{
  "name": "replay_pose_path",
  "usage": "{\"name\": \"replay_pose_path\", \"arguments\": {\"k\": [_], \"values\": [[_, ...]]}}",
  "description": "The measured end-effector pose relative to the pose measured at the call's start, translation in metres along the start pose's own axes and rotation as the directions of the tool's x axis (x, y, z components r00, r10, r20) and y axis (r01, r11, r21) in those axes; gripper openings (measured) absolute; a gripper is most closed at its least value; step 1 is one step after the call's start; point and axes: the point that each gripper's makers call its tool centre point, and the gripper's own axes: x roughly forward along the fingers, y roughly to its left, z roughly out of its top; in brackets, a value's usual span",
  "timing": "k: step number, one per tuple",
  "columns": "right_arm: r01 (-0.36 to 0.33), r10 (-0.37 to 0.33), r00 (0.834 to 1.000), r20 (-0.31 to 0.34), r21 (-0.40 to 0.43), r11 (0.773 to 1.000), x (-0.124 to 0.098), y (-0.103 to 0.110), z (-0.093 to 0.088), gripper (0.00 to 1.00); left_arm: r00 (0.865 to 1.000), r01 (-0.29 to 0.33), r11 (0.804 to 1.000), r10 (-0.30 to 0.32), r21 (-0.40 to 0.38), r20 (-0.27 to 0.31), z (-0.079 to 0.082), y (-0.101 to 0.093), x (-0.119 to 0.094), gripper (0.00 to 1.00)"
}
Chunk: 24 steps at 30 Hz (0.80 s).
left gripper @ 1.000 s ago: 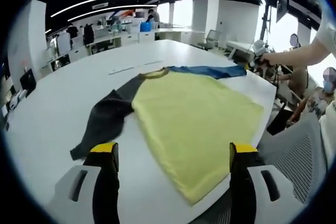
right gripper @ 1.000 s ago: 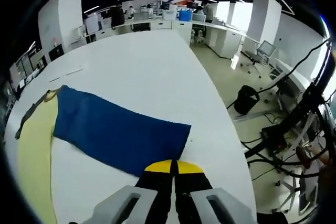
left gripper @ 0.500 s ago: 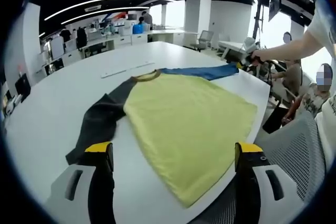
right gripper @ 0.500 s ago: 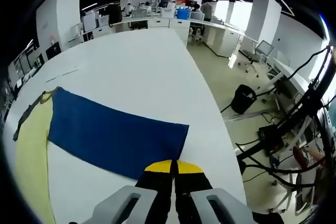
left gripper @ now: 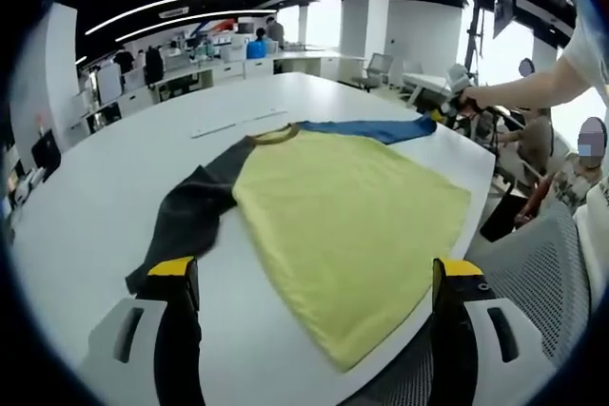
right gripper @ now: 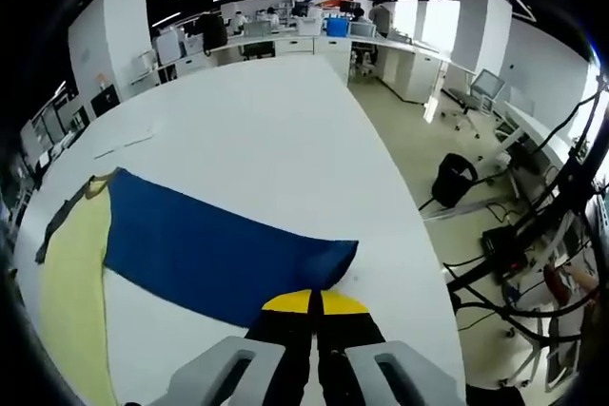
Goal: Fold the garment on the visible template until the final outline fits inside the template.
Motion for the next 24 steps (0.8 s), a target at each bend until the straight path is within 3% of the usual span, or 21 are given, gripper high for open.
{"name": "replay_pose_path", "arguments": {"k": [9, 15, 20, 24], "values": [[-0.057, 0.058, 0.998, 0.018, -0.040, 0.998, -0.010, 0.023, 0.026, 0.00, 1.000, 0.011, 1.000, -0.011, 0.007, 0.001, 0.000, -0.003, -0.001, 0.99], [-0.081, 0.083, 0.996, 0.019, -0.085, 0.993, -0.024, 0.053, 0.039, 0.00, 1.000, 0.019, 1.000, -0.019, 0.012, 0.014, 0.003, -0.005, -0.002, 0.98], [-0.102, 0.105, 0.994, 0.014, -0.118, 0.988, -0.023, 0.068, 0.045, 0.00, 1.000, 0.022, 1.000, -0.023, 0.012, 0.020, 0.004, -0.005, -0.004, 0.98], [-0.128, 0.132, 0.991, 0.016, -0.144, 0.981, -0.031, 0.093, 0.051, 0.00, 0.999, 0.022, 1.000, -0.023, 0.016, 0.025, 0.005, -0.003, -0.006, 0.98]]}}
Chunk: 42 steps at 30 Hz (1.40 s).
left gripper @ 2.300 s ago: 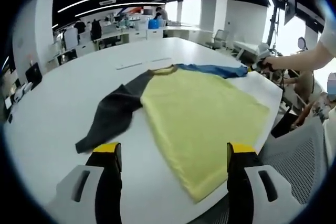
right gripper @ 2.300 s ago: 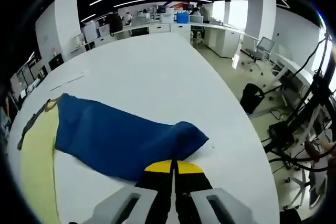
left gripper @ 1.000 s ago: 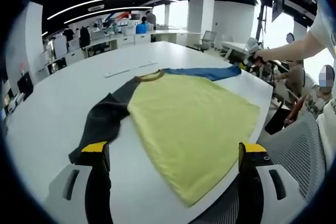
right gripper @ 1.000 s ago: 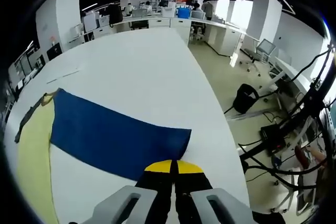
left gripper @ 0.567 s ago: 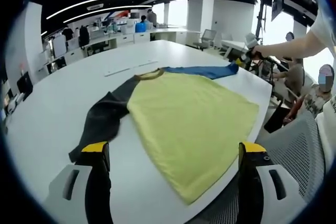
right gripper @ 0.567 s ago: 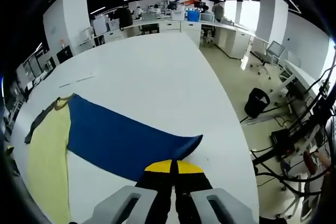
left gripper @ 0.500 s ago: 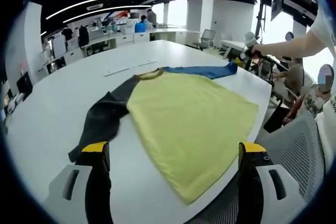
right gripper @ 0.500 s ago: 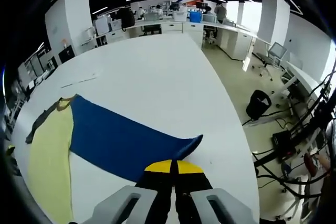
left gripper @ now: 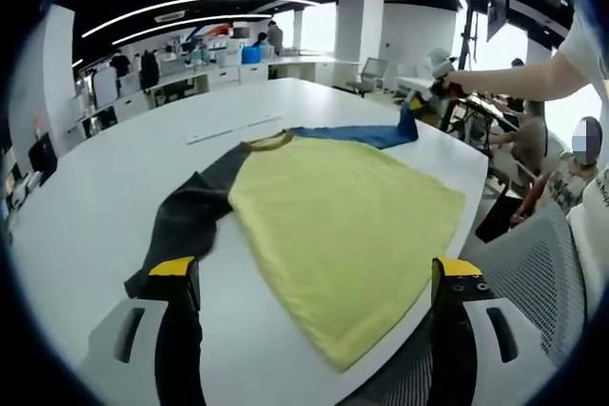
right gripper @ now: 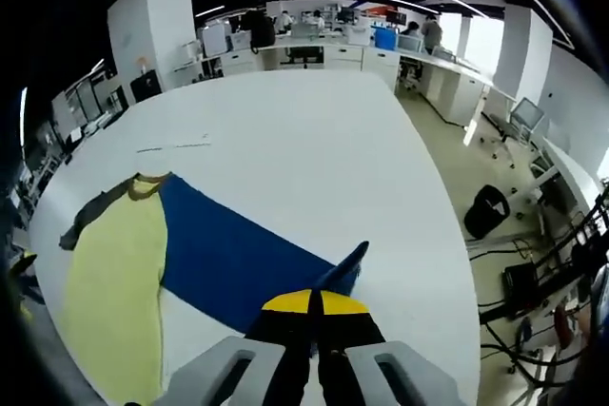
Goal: Fold the garment on the visible template until the final outline fits inside the template.
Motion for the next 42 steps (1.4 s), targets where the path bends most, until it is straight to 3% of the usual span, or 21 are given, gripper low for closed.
{"name": "replay_pose_path", "arguments": {"k": [6, 12, 21, 32, 39, 42], "values": [[-0.039, 0.039, 0.999, -0.001, -0.054, 0.998, -0.010, 0.046, 0.008, 0.00, 1.000, -0.011, 1.000, 0.011, -0.007, 0.013, 0.002, 0.003, -0.002, 0.98], [-0.075, 0.075, 0.997, 0.005, -0.083, 0.994, -0.005, 0.069, 0.019, 0.00, 1.000, -0.003, 1.000, 0.003, -0.003, 0.017, 0.001, 0.001, -0.001, 0.97], [-0.108, 0.108, 0.994, -0.005, -0.116, 0.987, -0.005, 0.088, 0.028, 0.00, 1.000, 0.006, 1.000, -0.005, -0.004, 0.020, 0.001, -0.002, 0.000, 0.98], [-0.172, 0.175, 0.984, 0.015, -0.131, 0.976, 0.000, 0.106, 0.052, 0.00, 1.000, 0.010, 1.000, -0.010, -0.006, 0.018, 0.001, -0.003, 0.001, 0.97], [-0.202, 0.208, 0.978, 0.017, -0.179, 0.963, 0.008, 0.127, 0.063, 0.00, 1.000, 0.019, 1.000, -0.019, -0.003, 0.016, 0.000, -0.004, 0.002, 0.97], [-0.250, 0.255, 0.967, 0.011, -0.161, 0.955, 0.010, 0.144, 0.064, 0.00, 1.000, 0.015, 1.000, -0.015, 0.016, 0.014, 0.000, -0.005, 0.003, 0.97]]}}
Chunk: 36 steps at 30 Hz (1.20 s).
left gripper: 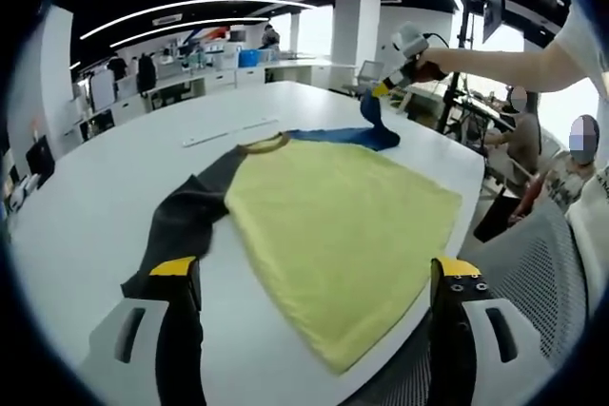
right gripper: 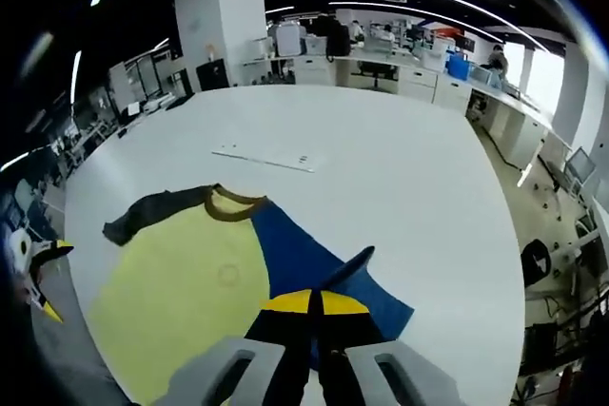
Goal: Fold the garment on the visible template until the final outline fits inside the template.
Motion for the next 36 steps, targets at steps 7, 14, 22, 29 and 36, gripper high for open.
{"name": "replay_pose_path", "arguments": {"k": [7, 14, 22, 29, 36], "values": [[-0.017, 0.016, 1.000, -0.011, -0.051, 0.999, 0.008, 0.019, 0.005, 0.00, 1.000, 0.006, 1.000, -0.006, -0.002, -0.006, -0.002, 0.000, 0.000, 0.97], [-0.034, 0.034, 0.999, -0.012, -0.077, 0.996, 0.013, 0.030, 0.013, 0.00, 1.000, 0.004, 1.000, -0.004, -0.015, -0.003, -0.003, 0.001, -0.001, 0.97], [-0.061, 0.059, 0.998, -0.024, -0.106, 0.992, 0.020, 0.048, 0.021, 0.00, 1.000, 0.013, 1.000, -0.013, -0.018, 0.001, -0.001, -0.002, 0.001, 0.97], [-0.098, 0.094, 0.995, -0.041, -0.123, 0.988, 0.027, 0.069, 0.025, 0.00, 1.000, 0.014, 0.999, -0.014, -0.030, 0.002, -0.001, -0.002, 0.001, 0.97], [-0.120, 0.112, 0.992, -0.059, -0.151, 0.981, 0.036, 0.087, 0.029, 0.00, 1.000, 0.026, 0.999, -0.025, -0.028, 0.004, -0.001, -0.003, 0.002, 0.97]]}}
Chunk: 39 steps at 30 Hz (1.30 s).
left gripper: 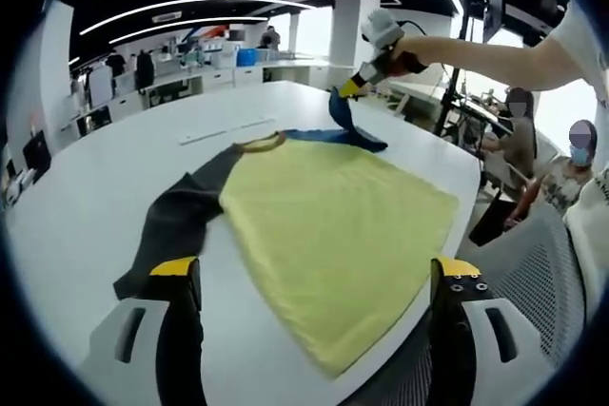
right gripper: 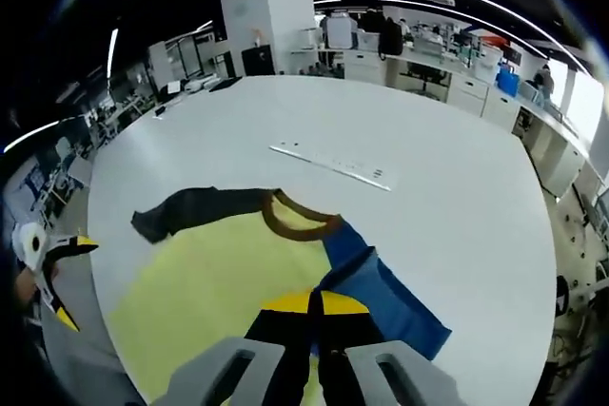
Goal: Fold the garment on the visible template until the final outline fits inside the template.
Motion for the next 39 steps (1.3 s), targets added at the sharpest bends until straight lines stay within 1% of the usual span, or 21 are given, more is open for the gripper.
{"name": "replay_pose_path", "arguments": {"k": [3, 6, 9, 15, 18, 21, 28, 29, 34, 39], "values": [[0.001, -0.002, 1.000, -0.015, -0.034, 0.999, 0.005, 0.005, 0.002, 0.00, 1.000, 0.009, 1.000, -0.009, -0.003, -0.003, -0.001, -0.001, 0.001, 0.96], [0.001, -0.001, 1.000, -0.023, -0.038, 0.999, 0.009, 0.009, 0.003, 0.00, 1.000, 0.013, 1.000, -0.013, -0.001, -0.006, -0.002, -0.002, 0.001, 0.96], [-0.003, 0.002, 1.000, -0.024, -0.050, 0.999, 0.014, 0.017, 0.008, 0.00, 1.000, 0.014, 1.000, -0.014, -0.003, -0.006, -0.002, -0.002, 0.002, 0.96], [-0.003, -0.002, 0.999, -0.037, -0.123, 0.992, 0.023, 0.033, 0.018, 0.00, 1.000, 0.017, 1.000, -0.017, -0.002, -0.009, -0.003, -0.004, 0.003, 0.96], [0.008, -0.019, 0.998, -0.055, -0.189, 0.982, 0.028, 0.040, 0.022, 0.00, 1.000, 0.016, 1.000, -0.016, -0.004, -0.011, -0.003, -0.004, 0.003, 0.96], [0.010, -0.023, 0.998, -0.059, -0.207, 0.978, 0.033, 0.045, 0.026, 0.00, 1.000, 0.012, 1.000, -0.012, -0.011, -0.013, -0.004, -0.003, 0.003, 0.96], [-0.017, 0.006, 0.999, -0.054, -0.205, 0.979, 0.046, 0.064, 0.036, 0.00, 1.000, 0.017, 1.000, -0.018, -0.010, -0.016, -0.006, -0.003, 0.004, 0.96], [-0.016, 0.005, 0.999, -0.054, -0.199, 0.980, 0.048, 0.065, 0.037, 0.00, 1.000, 0.017, 1.000, -0.017, -0.011, -0.015, -0.006, -0.003, 0.005, 0.96], [-0.055, 0.047, 0.997, -0.053, -0.160, 0.986, 0.058, 0.081, 0.041, 0.00, 0.999, 0.025, 1.000, -0.025, -0.003, -0.021, -0.007, -0.004, 0.005, 0.96], [-0.066, 0.057, 0.997, -0.057, -0.171, 0.983, 0.064, 0.094, 0.042, 0.00, 0.999, 0.021, 1.000, -0.021, -0.003, -0.028, -0.009, -0.002, 0.004, 0.96]]}}
